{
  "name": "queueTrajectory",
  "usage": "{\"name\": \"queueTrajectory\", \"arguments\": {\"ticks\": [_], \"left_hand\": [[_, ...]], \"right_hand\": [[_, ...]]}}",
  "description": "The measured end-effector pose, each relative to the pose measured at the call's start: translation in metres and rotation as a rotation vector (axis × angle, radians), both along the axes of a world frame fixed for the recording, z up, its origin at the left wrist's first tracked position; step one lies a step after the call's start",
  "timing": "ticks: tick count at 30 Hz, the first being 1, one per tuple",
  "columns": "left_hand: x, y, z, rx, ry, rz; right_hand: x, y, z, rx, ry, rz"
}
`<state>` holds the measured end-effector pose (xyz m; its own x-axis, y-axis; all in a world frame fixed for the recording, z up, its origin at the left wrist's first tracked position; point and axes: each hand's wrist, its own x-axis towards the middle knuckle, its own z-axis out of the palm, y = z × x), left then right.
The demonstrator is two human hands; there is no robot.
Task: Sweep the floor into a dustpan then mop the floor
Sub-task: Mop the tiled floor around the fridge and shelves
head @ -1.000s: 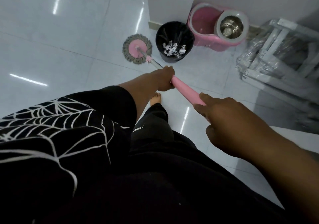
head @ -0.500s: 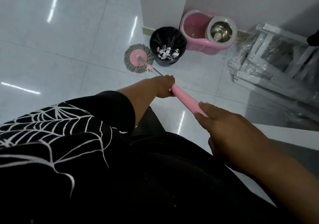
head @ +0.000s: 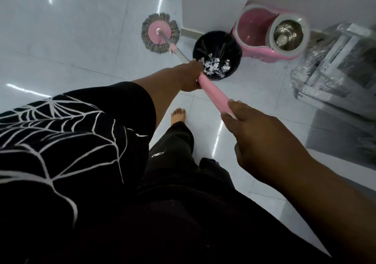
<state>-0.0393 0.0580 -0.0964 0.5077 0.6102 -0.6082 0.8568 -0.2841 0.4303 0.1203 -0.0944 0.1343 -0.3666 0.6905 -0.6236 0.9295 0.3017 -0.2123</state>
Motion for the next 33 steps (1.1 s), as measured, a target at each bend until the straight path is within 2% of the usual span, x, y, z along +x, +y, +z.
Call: {"name": "queueTrajectory", "arguments": {"ticks": [8,14,20,33], "left_hand": [[-0.044,0.094,-0.009,0.017,0.047,0.025],[-0.053,0.098,-0.017,0.026,0.071,0.057],[-0.039,0.053,-0.012,0.017,0.080,0.114],[0.036,-0.132,0.026,0.010,0.034,0.159]], "right_hand": [[-0.044,0.084,-0.028,0.064,0.072,-0.092],[-0.049,0.087,-0.042,0.085,0.109,-0.062],[-0.026,0.051,-0.035,0.077,0.130,-0.015],[0.066,-0.092,0.017,0.000,0.074,0.162]]}}
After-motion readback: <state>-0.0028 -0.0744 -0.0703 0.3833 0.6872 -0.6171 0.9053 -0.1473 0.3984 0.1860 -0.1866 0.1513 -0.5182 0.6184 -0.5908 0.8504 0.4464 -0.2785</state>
